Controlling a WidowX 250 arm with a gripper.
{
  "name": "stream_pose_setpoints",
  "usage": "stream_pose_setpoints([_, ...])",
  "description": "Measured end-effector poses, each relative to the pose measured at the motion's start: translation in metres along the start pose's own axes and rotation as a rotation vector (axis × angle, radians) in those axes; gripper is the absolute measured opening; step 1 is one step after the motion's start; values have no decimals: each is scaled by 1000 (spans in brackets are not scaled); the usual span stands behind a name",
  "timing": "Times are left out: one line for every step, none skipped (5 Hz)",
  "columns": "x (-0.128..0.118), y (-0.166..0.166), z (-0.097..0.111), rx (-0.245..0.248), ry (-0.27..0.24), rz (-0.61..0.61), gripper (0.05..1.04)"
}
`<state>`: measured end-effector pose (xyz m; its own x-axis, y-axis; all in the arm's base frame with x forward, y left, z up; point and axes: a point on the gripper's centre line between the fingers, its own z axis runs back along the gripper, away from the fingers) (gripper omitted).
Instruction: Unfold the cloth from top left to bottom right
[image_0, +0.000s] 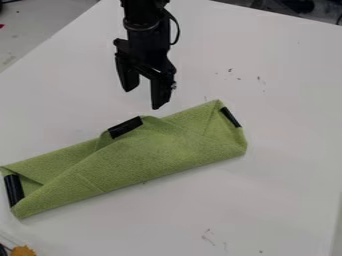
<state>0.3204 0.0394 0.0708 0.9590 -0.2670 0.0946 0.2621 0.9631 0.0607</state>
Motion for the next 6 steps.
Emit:
stream_pose_setpoints([-3,-2,-9,-12,23,1,1001])
stream_pose_setpoints([-7,1,-21,-11,3,18,1001])
stream_pose_setpoints([-14,11,-41,-23,-2,54,1001])
stream_pose_setpoints([-15,19,-49,-20,-9,61,1001])
stream_pose_setpoints([-17,20,-59,-39,-4,67,967])
stream_pose_setpoints([-18,22,-57,-32,10,50,691])
